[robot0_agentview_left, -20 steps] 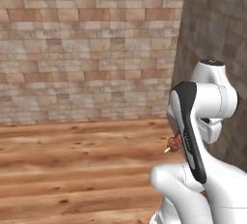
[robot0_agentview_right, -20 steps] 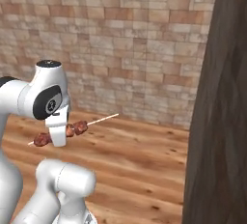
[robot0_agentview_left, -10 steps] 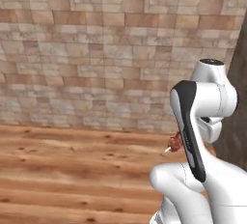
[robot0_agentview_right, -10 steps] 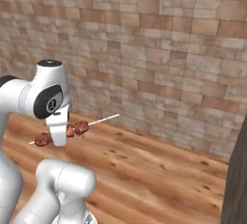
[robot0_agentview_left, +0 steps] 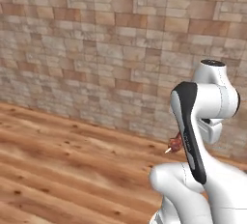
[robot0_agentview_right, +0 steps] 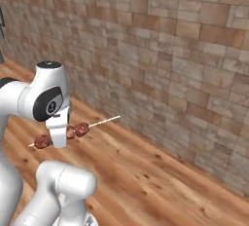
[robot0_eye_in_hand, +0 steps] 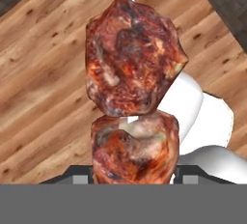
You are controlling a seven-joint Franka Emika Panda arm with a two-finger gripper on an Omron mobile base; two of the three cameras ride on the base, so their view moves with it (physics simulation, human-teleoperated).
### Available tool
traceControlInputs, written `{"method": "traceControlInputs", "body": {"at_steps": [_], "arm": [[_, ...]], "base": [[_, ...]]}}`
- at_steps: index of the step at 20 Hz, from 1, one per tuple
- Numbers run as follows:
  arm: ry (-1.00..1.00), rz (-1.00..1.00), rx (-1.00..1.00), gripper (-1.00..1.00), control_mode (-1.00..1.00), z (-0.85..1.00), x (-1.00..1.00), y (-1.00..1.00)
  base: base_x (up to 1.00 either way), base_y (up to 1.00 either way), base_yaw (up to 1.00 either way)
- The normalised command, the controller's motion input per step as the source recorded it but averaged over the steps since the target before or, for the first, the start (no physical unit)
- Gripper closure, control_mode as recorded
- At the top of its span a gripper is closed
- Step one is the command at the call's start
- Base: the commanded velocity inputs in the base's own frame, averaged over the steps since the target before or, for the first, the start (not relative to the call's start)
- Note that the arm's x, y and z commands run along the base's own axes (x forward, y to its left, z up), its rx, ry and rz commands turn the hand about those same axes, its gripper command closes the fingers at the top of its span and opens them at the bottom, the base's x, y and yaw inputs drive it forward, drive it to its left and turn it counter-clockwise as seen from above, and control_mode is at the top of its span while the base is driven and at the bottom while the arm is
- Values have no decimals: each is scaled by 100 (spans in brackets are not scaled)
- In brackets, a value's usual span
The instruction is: Place the cold items (sweet potato and tangerine) from the fridge in one tupperware on the dining counter. Place the warm items (kebab skewer and hot dog) in the stove area in another tupperware.
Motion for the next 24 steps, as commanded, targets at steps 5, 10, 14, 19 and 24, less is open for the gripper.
{"method": "traceControlInputs", "body": {"at_steps": [5,10,14,19,24], "arm": [[0,0,0,100,100,0,0,0],[0,0,0,100,100,0,0,0],[0,0,0,100,100,0,0,0],[0,0,0,100,100,0,0,0],[0,0,0,100,100,0,0,0]], "base": [[96,1,44],[98,0,51],[100,-7,53],[83,-27,63],[90,-21,81]]}}
